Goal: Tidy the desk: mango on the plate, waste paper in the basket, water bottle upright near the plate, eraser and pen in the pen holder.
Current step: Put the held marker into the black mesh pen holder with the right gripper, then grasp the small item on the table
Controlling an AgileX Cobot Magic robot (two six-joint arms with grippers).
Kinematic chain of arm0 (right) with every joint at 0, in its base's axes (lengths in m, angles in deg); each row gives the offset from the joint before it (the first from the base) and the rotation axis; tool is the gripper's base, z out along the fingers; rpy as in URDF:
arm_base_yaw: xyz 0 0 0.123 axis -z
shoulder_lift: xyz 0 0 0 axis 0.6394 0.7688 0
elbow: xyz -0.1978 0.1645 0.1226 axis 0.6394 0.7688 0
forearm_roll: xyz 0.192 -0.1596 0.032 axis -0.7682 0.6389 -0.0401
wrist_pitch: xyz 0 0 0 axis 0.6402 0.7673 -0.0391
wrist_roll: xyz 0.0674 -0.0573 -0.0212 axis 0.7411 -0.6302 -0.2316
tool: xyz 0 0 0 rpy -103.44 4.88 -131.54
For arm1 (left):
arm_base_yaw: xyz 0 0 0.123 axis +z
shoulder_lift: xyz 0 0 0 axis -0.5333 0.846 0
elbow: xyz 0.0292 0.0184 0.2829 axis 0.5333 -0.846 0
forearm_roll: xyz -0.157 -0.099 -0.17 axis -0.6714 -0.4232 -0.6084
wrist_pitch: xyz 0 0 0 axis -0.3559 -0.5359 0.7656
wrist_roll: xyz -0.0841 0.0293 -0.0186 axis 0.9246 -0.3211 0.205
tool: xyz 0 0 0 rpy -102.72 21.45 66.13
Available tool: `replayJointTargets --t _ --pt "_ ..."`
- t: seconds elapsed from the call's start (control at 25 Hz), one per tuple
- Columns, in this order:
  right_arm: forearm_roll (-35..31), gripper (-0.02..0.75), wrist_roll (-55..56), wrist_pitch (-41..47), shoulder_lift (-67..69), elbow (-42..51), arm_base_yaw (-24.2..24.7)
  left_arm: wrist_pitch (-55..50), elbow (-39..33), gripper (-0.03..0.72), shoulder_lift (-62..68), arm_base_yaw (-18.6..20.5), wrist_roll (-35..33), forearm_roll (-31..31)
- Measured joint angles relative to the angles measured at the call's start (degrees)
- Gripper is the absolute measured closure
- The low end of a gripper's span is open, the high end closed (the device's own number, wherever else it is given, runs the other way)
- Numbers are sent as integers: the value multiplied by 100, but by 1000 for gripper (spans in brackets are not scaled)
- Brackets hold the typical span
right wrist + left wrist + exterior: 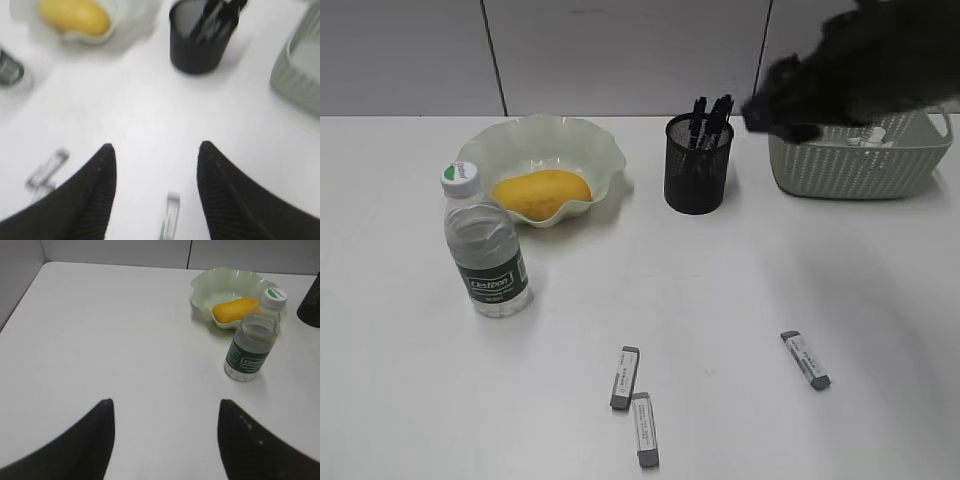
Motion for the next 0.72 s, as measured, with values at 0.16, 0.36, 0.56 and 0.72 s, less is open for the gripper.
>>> replayJointTargets --t 0.16,0.36,0.56,0.72 --pt "365 330 545 3067 -1523 324 -10 0 0 213 0 0 0 -13" --pt "909 336 1096 4613 -3624 1473 -10 0 0 219 0 0 0 -18" --pt "1063 335 1172 4941 -5801 2418 -10 0 0 224 330 0 -13 -45" --pt "1084 335 1172 4761 -7292 2688 -10 53 8 230 941 0 -198 -297"
